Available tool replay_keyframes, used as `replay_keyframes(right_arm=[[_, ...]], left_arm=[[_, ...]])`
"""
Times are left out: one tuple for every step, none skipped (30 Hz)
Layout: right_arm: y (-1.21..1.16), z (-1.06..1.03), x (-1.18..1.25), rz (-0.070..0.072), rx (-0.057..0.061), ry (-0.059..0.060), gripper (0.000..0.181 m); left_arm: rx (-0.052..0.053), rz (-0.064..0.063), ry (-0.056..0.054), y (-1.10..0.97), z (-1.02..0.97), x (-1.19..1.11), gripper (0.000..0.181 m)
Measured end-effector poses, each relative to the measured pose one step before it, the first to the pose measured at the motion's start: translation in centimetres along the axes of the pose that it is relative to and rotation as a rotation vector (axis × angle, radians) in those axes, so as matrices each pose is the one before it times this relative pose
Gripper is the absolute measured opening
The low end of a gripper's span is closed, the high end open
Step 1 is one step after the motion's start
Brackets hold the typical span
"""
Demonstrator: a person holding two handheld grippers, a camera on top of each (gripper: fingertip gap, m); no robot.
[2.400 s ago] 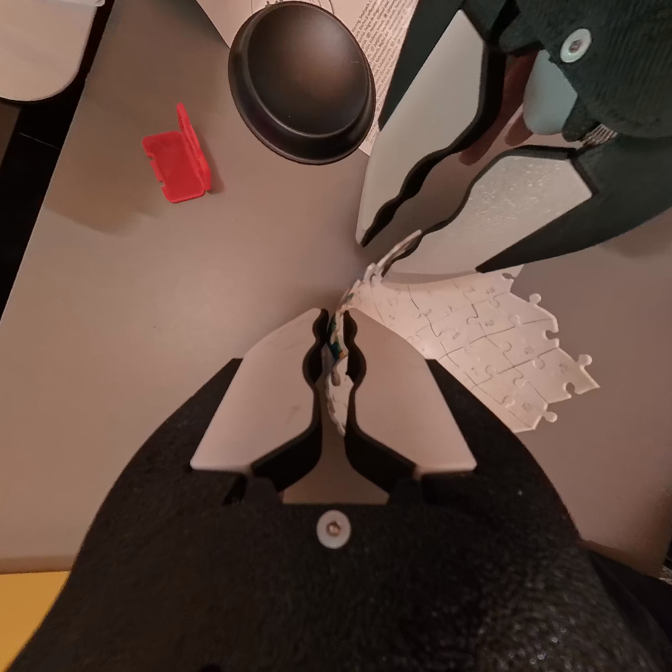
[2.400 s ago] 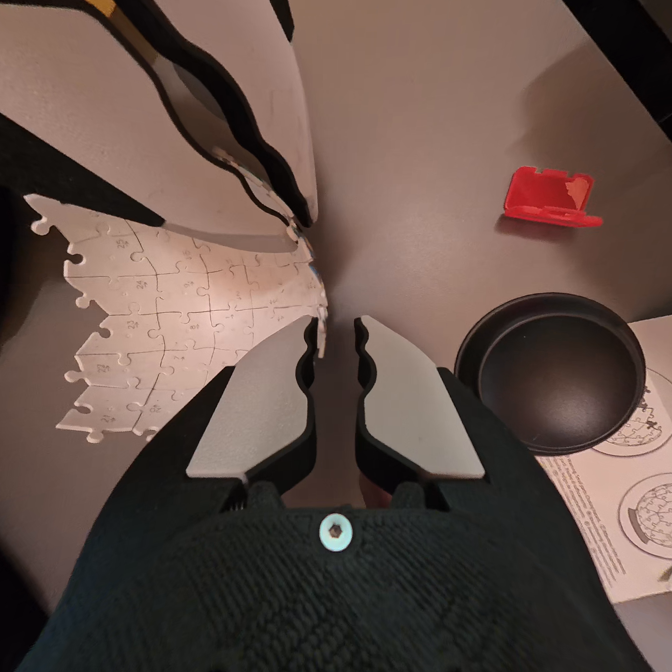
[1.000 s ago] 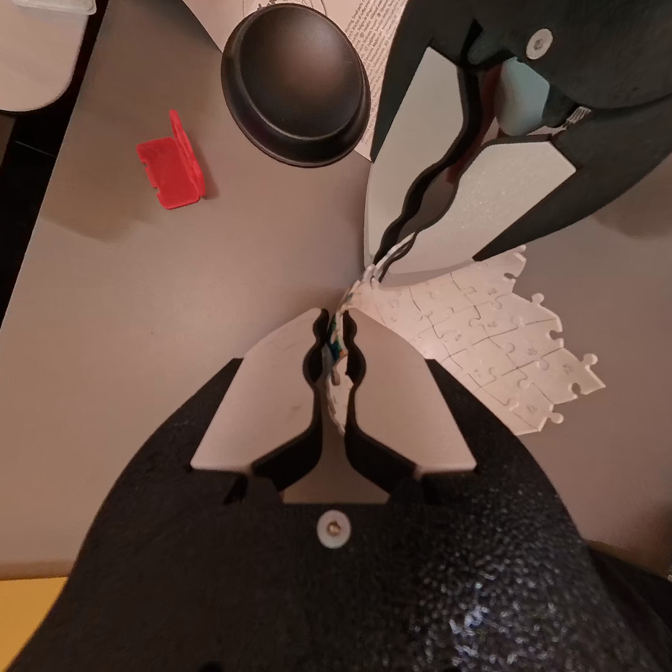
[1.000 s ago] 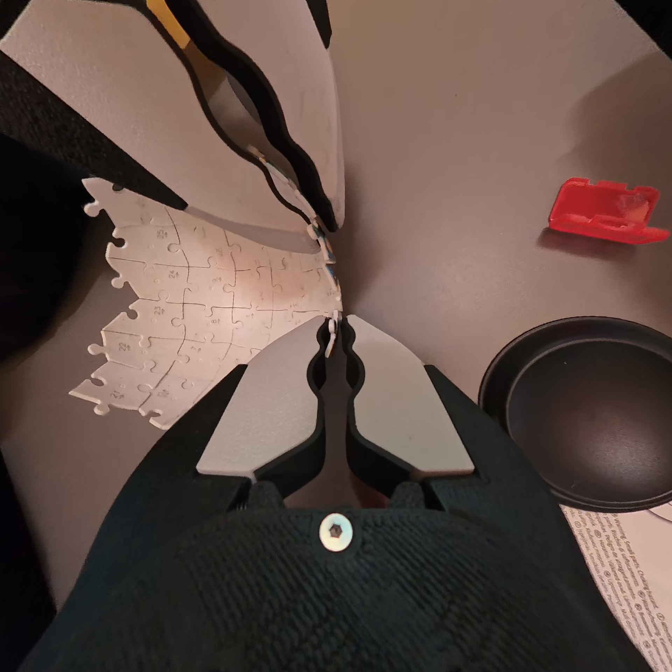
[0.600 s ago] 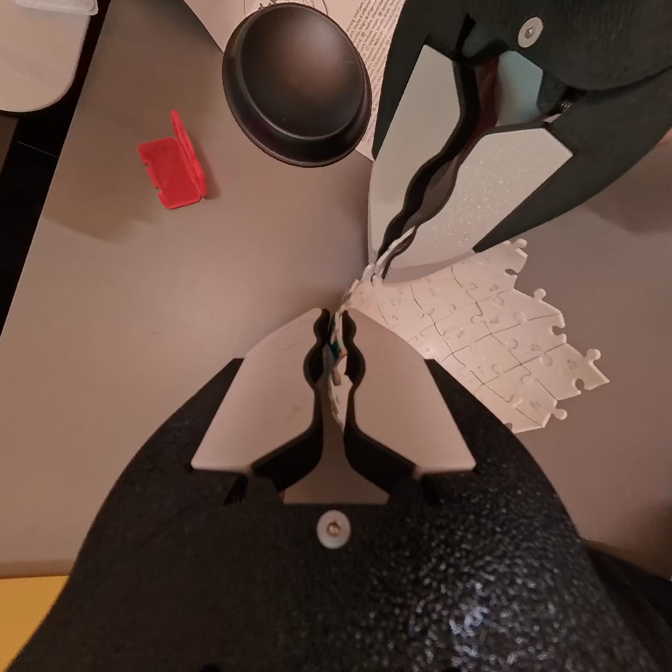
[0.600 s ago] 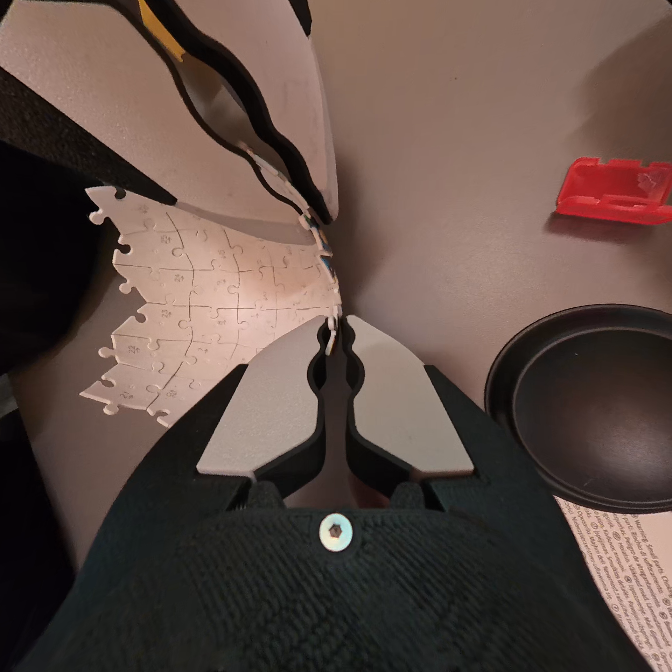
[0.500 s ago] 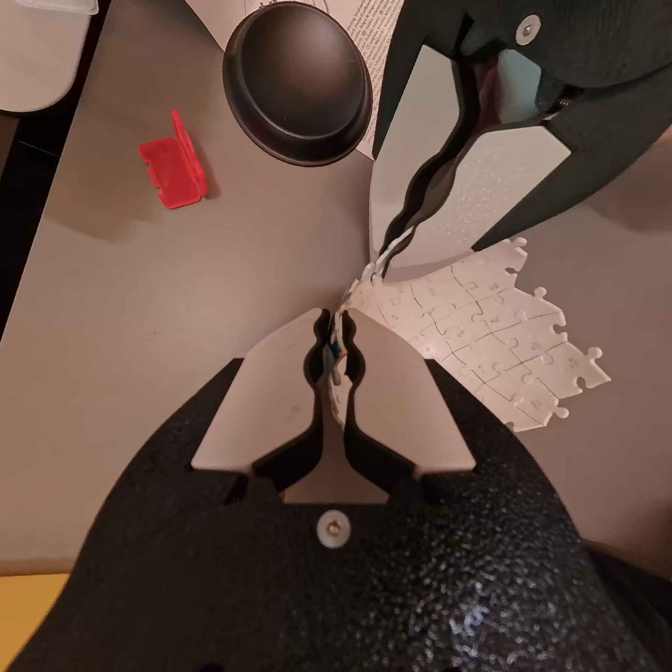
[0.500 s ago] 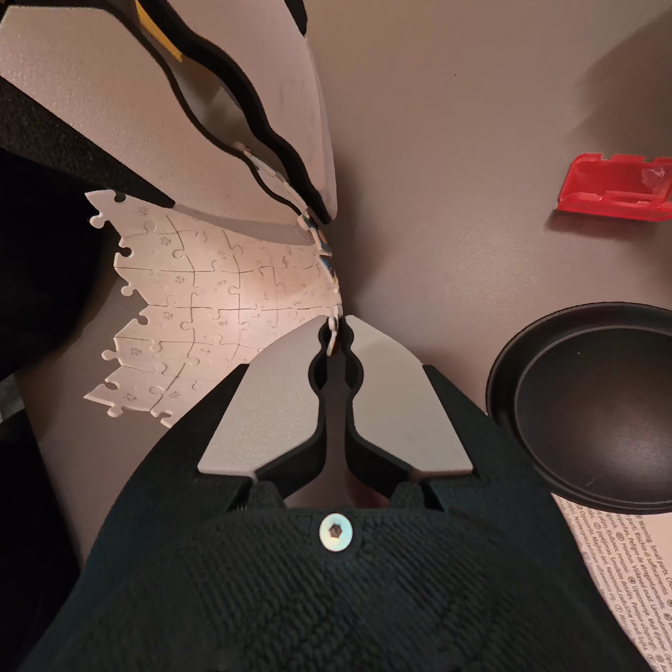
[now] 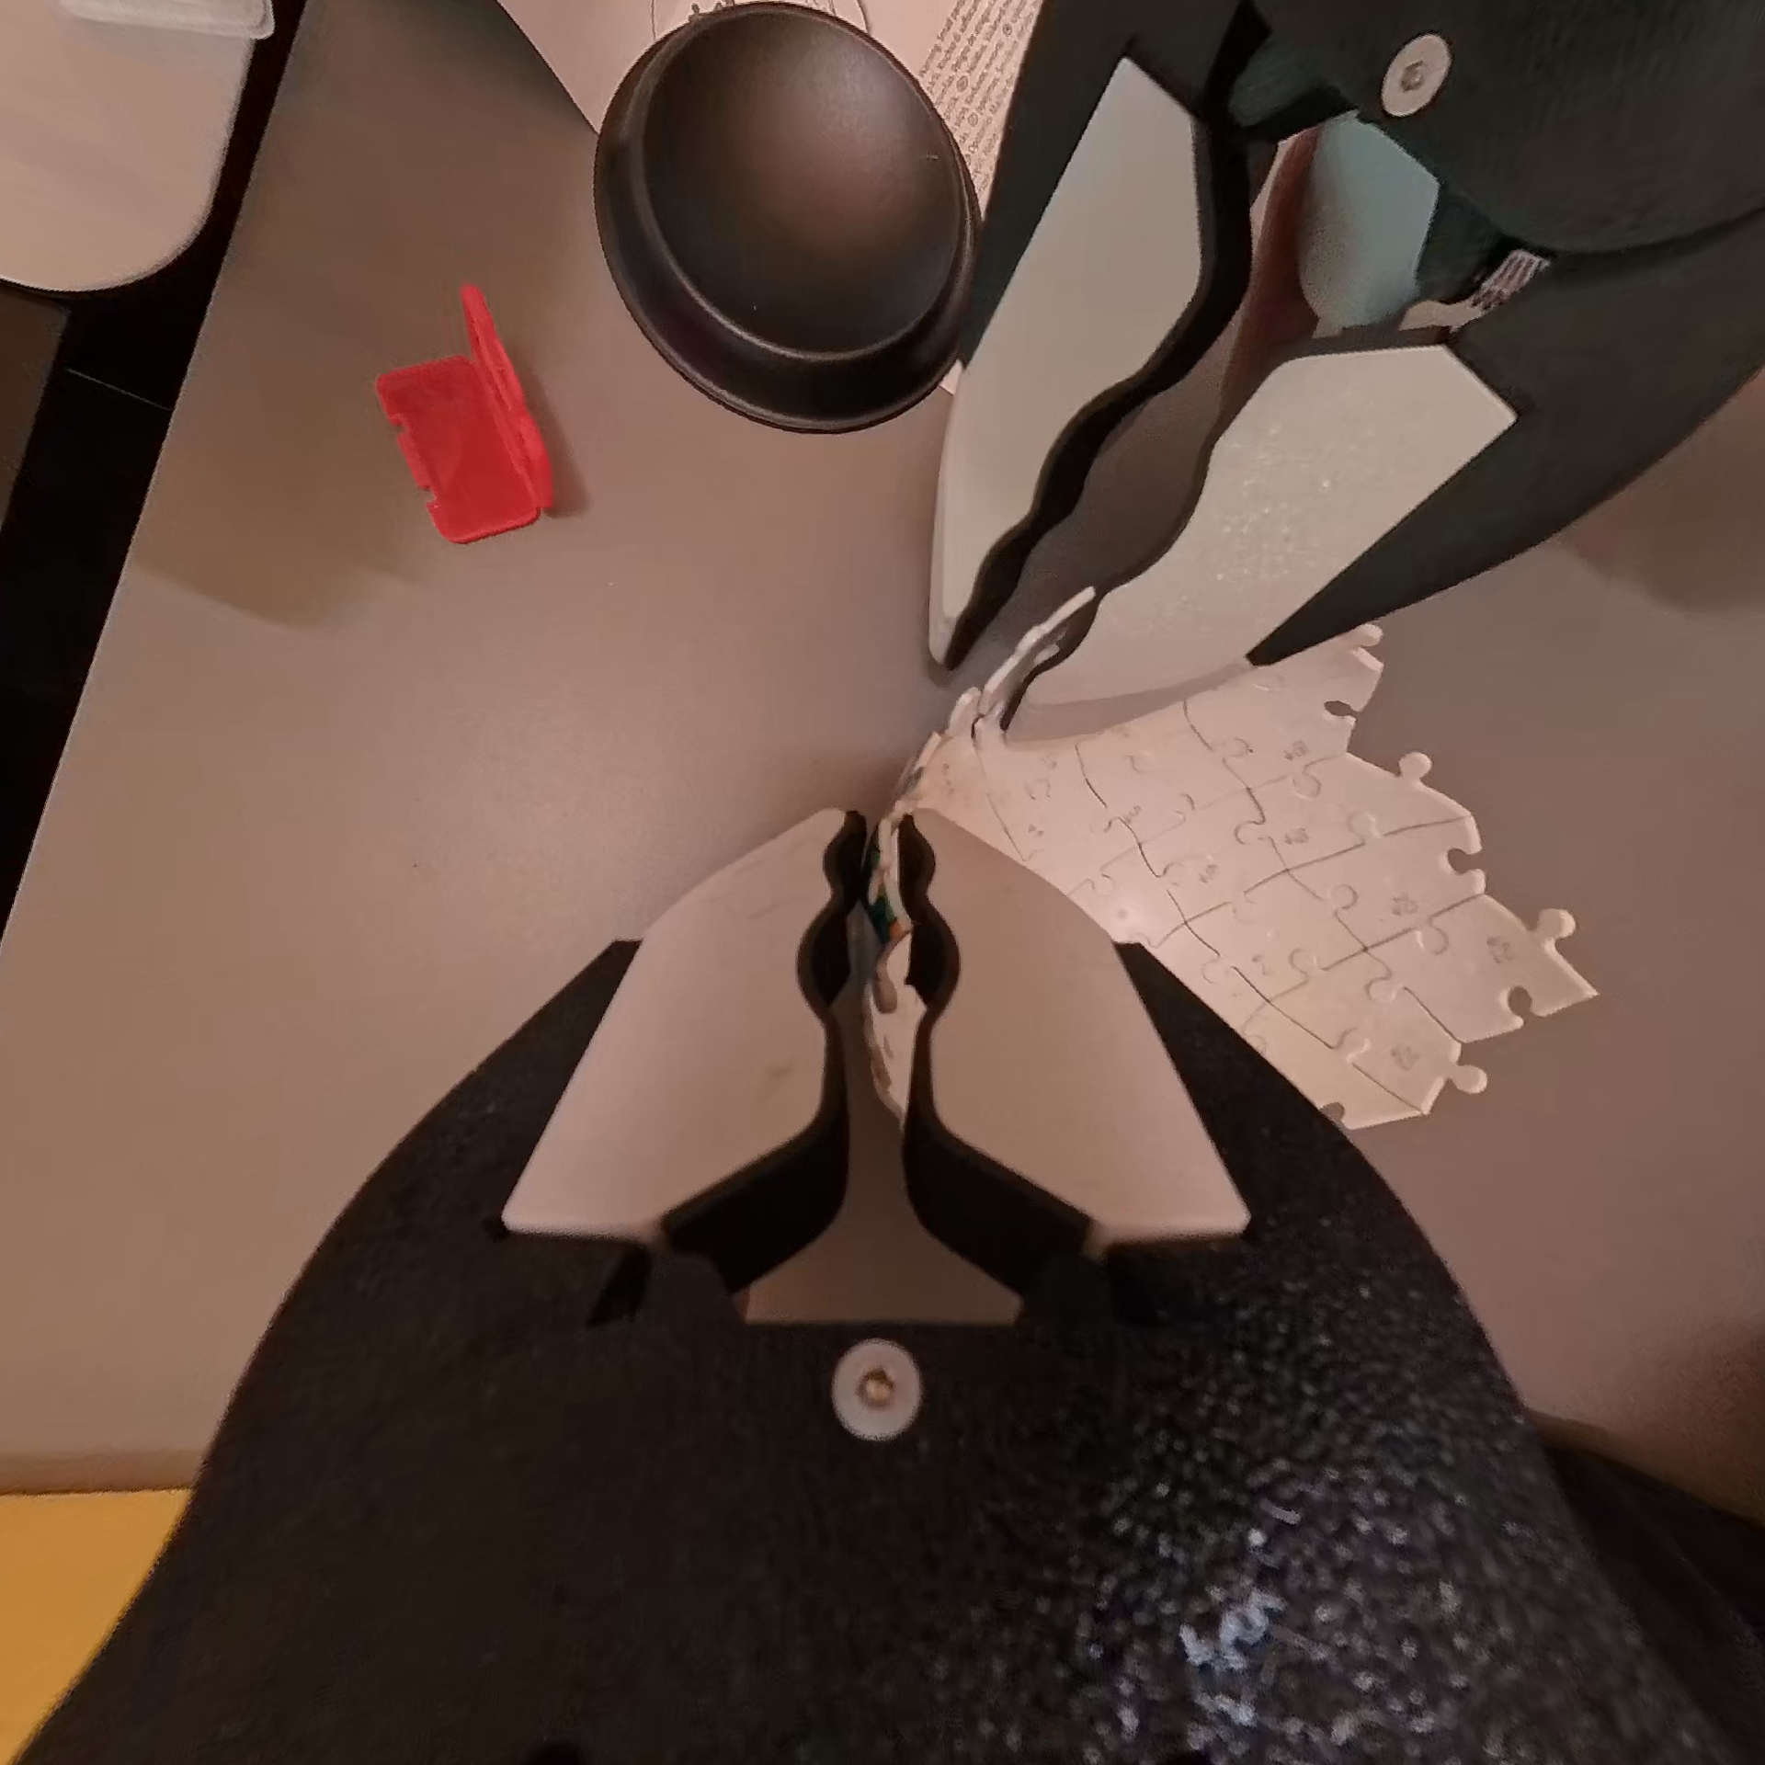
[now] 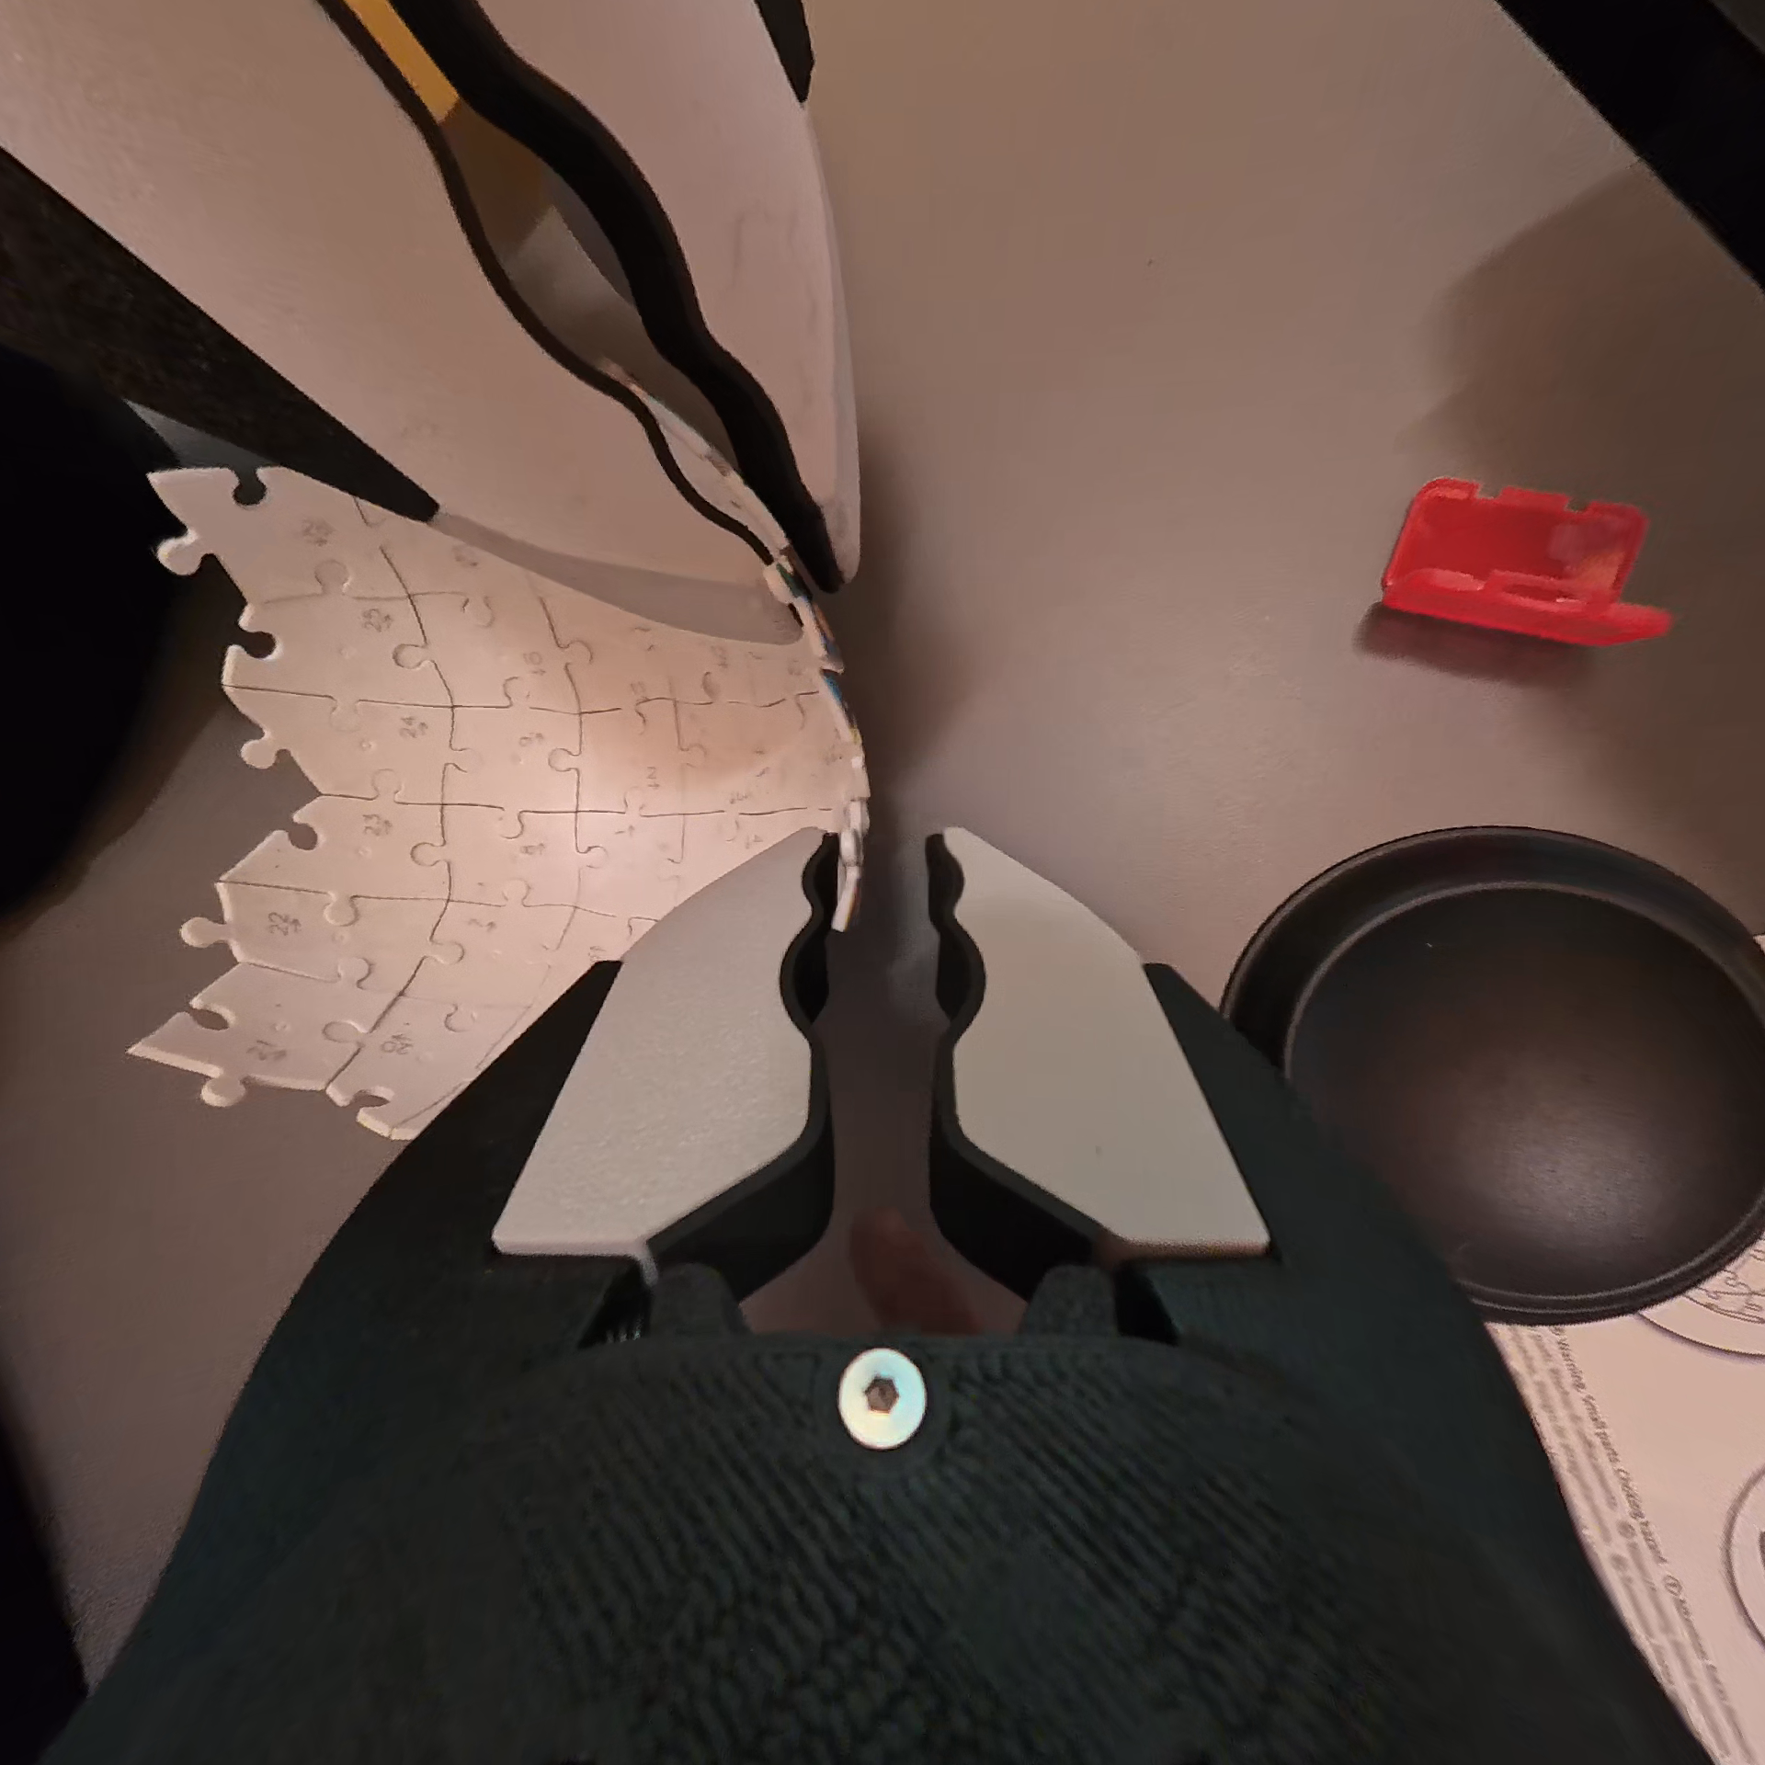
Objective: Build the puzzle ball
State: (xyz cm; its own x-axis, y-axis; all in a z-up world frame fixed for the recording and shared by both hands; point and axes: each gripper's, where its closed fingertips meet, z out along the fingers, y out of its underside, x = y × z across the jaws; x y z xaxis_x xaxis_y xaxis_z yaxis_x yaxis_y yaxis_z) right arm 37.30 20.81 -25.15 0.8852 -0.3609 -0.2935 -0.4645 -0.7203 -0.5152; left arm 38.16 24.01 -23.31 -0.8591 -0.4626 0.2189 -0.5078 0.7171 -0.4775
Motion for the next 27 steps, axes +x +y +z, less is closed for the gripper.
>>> replay_keyframes(right_arm=[[-0.017,-0.009,-0.099,0.0001,-0.0006,-0.0066,0.016],[-0.032,0.003,0.001,0.0021,0.0008,0.0004,0.015],[-0.061,-0.004,0.057,-0.0025,0.0023,0.0051,0.016],[-0.089,0.007,0.028,-0.0064,0.0048,0.0024,0.016],[-0.097,0.010,0.018,-0.0037,0.0068,0.0007,0.016],[-0.048,-0.010,0.057,0.0055,0.0047,0.0000,0.018],[-0.043,0.002,-0.057,0.0077,0.0034,-0.0097,0.018],[-0.052,-0.011,-0.233,-0.0003,0.0045,-0.0226,0.016],[-0.009,-0.014,-0.204,-0.0033,0.0028,-0.0176,0.013],[0.049,-0.026,-0.033,-0.0053,-0.0020,-0.0046,0.012],[0.098,-0.015,0.028,-0.0081,-0.0064,0.0004,0.011],[0.031,-0.010,-0.003,-0.0111,-0.0016,-0.0024,0.009],[0.018,-0.014,0.014,-0.0046,0.0006,-0.0015,0.008],[0.018,0.036,0.016,0.0072,-0.0009,-0.0004,0.008],[-0.009,0.065,-0.088,0.0068,-0.0037,-0.0075,0.007],[0.011,0.047,-0.101,-0.0036,-0.0078,-0.0070,0.006],[0.046,0.015,0.033,-0.0071,-0.0103,0.0039,0.006],[0.066,-0.010,-0.043,-0.0011,-0.0124,-0.0009,0.005],[0.056,-0.024,-0.038,0.0033,-0.0149,-0.0043,0.005],[0.054,-0.027,-0.007,0.0036,-0.0150,-0.0043,0.005],[0.057,-0.018,-0.024,0.0026,-0.0146,-0.0057,0.005],[0.053,-0.001,-0.013,0.0028,-0.0125,-0.0058,0.005],[0.012,0.006,0.019,0.0017,-0.0080,-0.0043,0.005],[-0.011,0.029,0.024,0.0041,-0.0044,-0.0028,0.005],[-0.004,0.048,0.023,0.0063,-0.0034,-0.0017,0.005],[-0.026,0.049,0.025,0.0040,-0.0020,-0.0025,0.005],[-0.012,0.025,0.035,0.0008,-0.0019,-0.0021,0.005]], left_arm=[[0.0001,0.0013,-0.0005,0.004,-0.018,0.014,0.007],[0.0003,0.0008,-0.0015,-0.002,-0.020,-0.016,0.007],[0.0007,-0.0001,-0.0022,-0.004,-0.023,-0.032,0.007],[0.0016,-0.0011,-0.0024,-0.009,-0.039,-0.058,0.006],[0.0011,-0.0017,-0.0009,0.009,-0.039,-0.041,0.007],[0.0008,-0.0014,0.0013,0.027,-0.016,-0.021,0.007],[0.0013,-0.0008,0.0023,0.013,-0.007,-0.007,0.007],[0.0006,-0.0008,0.0012,0.009,-0.002,-0.012,0.007],[0.0003,0.0005,0.0002,0.001,0.002,0.008,0.006],[-0.0004,0.0018,-0.0010,-0.011,0.003,0.007,0.007],[-0.0009,0.0025,-0.0016,-0.004,-0.010,0.005,0.006],[-0.0001,0.0025,-0.0010,0.003,-0.002,0.015,0.006],[-0.0002,0.0017,-0.0010,-0.007,0.008,-0.007,0.006],[-0.0006,0.0006,-0.0010,-0.001,0.005,0.000,0.006],[-0.0021,0.0008,-0.0024,0.001,0.028,-0.018,0.006],[-0.0014,0.0017,-0.0020,0.004,0.018,-0.005,0.006],[0.0001,0.0027,-0.0010,-0.020,0.011,0.015,0.006],[0.0000,0.0026,0.0001,-0.016,-0.004,0.026,0.006],[0.0007,0.0031,0.0000,-0.028,0.006,0.035,0.006],[0.0009,0.0025,-0.0002,-0.029,0.003,0.023,0.006],[0.0008,0.0006,0.0005,-0.034,-0.001,0.015,0.006],[0.0011,-0.0003,0.0010,-0.021,0.013,0.019,0.006],[-0.0008,0.0000,-0.0009,0.008,0.008,-0.009,0.006],[-0.0014,0.0004,-0.0013,0.015,0.004,-0.017,0.006],[-0.0015,0.0009,-0.0013,0.022,0.002,-0.012,0.006],[-0.0027,0.0010,-0.0027,0.043,0.002,-0.033,0.006],[-0.0019,0.0010,-0.0021,0.026,0.000,-0.024,0.006]])
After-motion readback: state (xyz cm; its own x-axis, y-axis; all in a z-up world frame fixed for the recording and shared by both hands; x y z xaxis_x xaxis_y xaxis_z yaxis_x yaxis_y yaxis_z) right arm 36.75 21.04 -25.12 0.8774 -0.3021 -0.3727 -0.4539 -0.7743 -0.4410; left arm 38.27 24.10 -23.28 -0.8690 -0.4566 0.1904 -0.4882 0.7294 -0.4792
